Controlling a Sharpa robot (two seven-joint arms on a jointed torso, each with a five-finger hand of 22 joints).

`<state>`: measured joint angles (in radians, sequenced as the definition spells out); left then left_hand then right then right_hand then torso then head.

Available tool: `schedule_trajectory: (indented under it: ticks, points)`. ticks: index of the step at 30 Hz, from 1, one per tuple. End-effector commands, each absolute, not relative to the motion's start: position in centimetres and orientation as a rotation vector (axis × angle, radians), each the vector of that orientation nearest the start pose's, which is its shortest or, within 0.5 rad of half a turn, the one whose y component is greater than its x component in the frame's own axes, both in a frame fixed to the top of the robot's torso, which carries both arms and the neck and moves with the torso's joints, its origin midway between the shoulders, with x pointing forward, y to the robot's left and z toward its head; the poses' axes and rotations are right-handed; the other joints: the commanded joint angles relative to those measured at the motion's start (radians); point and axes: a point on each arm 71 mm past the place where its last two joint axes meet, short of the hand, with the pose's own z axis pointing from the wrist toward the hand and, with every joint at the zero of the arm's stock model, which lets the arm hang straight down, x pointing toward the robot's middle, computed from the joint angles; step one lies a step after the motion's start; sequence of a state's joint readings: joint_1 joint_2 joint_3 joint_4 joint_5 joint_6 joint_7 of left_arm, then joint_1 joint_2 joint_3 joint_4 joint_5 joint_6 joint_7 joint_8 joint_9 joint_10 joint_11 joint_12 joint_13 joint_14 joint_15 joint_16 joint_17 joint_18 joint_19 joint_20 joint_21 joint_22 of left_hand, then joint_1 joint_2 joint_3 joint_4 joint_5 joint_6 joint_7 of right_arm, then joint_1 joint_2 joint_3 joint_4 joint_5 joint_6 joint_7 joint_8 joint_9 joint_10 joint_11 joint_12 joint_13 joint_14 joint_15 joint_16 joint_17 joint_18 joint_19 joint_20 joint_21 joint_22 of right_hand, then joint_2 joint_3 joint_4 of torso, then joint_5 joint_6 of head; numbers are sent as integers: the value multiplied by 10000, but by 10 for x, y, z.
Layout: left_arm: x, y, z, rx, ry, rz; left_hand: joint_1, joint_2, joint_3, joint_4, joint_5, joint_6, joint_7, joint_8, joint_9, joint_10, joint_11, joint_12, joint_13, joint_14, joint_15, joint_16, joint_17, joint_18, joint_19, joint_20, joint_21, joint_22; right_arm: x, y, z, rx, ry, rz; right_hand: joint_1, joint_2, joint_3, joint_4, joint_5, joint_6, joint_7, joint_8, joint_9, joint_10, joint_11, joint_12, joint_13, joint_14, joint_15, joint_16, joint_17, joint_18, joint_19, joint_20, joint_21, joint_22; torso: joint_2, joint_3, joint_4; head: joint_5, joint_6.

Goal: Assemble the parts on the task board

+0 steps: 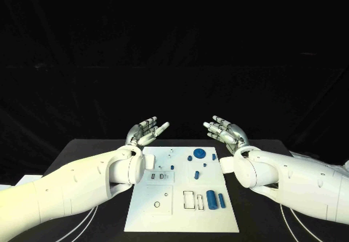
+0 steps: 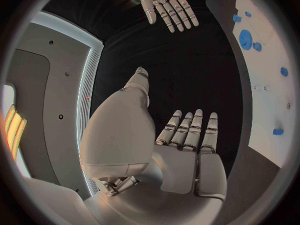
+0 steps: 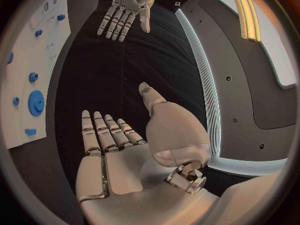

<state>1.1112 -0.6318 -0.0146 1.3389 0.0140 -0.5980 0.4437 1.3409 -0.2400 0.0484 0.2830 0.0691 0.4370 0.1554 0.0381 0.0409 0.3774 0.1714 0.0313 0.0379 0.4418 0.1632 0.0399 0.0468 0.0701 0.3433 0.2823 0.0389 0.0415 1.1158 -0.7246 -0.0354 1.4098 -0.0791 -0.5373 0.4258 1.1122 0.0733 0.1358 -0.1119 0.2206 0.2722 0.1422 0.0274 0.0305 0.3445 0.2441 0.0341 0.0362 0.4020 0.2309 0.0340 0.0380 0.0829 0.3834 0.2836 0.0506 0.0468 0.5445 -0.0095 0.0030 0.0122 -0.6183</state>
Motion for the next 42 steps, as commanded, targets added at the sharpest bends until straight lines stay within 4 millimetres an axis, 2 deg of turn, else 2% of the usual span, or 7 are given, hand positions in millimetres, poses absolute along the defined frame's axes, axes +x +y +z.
schedule_trajectory:
  ticks: [1, 7, 11, 12, 15, 29, 42]
  points:
    - [511, 166, -225, -12258, 13422, -13799, 547, 67, 137, 157, 46, 418, 597, 93, 59, 492, 146, 128, 54, 696, 155, 173, 88, 272, 648, 70, 149, 88, 499, -182, -223, 9899, 15412, 14528, 893, 117, 58, -443, 20, 1296, 1425, 216, 142, 1878, 118, 286, 156, 2133, 15, 343, 173, 427, 1233, 74, 386, 185, 2, -2, 2, 1, -1]
    - [511, 166, -225, -12258, 13422, -13799, 660, 1028, 774, 6, -82, 2932, 774, 563, 294, 4073, 513, 737, 332, 4077, 288, 1108, 468, 988, 4177, 40, 1193, 585, 505, -180, -223, 9294, 16233, 14803, 1383, 138, 130, -868, -80, 4363, 1040, 636, 363, 5405, -346, 775, 305, 5144, -483, 726, 278, 924, 3511, 58, 1158, 445, 2, -2, 2, 1, -1]
    - [511, 166, -225, -12258, 13422, -13799, 708, 1436, 840, -365, -104, 4720, 611, 956, 407, 5902, 35, 1201, 394, 5886, -289, 1750, 792, 1131, 6027, -383, 1991, 884, 506, -179, -223, 9174, 16397, 14847, 1456, 114, 279, -1058, -79, 6019, 864, 764, 404, 6246, -577, 800, 274, 5965, -724, 781, 268, 1032, 4166, -45, 1464, 485, 2, -2, 2, 1, -1]
    - [513, 182, -224, -12103, 13112, -13916, 712, 1466, 837, -415, -105, 4821, 573, 980, 407, 6046, -12, 1232, 399, 6049, -340, 1799, 842, 1134, 6185, -436, 2052, 908, 517, -206, -209, 6365, 15210, 12435, 1448, 106, 332, -1098, -72, 6144, 836, 735, 385, 6403, -613, 773, 268, 6131, -778, 776, 265, 1030, 4299, -84, 1525, 489, 162, -17, 59, -131, 91]
    - [512, 186, -223, -12093, 13127, -13929, 697, 1593, 813, -614, -100, 5225, 451, 1048, 398, 6659, -195, 1333, 433, 6680, -562, 1969, 1087, 1137, 6790, -645, 2274, 995, 518, -208, -206, 5794, 15119, 12097, 1417, 70, 466, -1191, -56, 6372, 782, 668, 363, 6694, -699, 701, 269, 6485, -872, 779, 275, 1036, 4558, -183, 1643, 494, 224, -17, 71, -152, 119]
    - [497, 193, -209, -11997, 13402, -14274, 619, 1690, 729, -960, -108, 5613, 369, 919, 343, 7197, -333, 1133, 432, 7285, -766, 2027, 1607, 1122, 7436, -880, 2446, 1081, 523, -210, -184, 3418, 15094, 10952, 1272, -135, 965, -1505, -73, 6874, 650, 411, 358, 7305, -877, 339, 272, 7534, -1199, 728, 341, 1025, 5709, -623, 2259, 627, 749, -90, 211, -307, 329]
    - [470, 182, -187, -11855, 14017, -15439, 592, 1683, 703, -1083, -111, 5573, 397, 794, 305, 7150, -304, 972, 401, 7284, -756, 1953, 1740, 1105, 7525, -898, 2443, 1088, 532, -204, -168, -914, 16207, 7430, 1575, -637, 1159, -1681, -161, 7534, 302, 409, 379, 8433, -1416, 321, 310, 10264, -2099, 1932, 1279, 968, 7479, -1681, 4977, 2113, 1466, -198, 511, -644, 537]
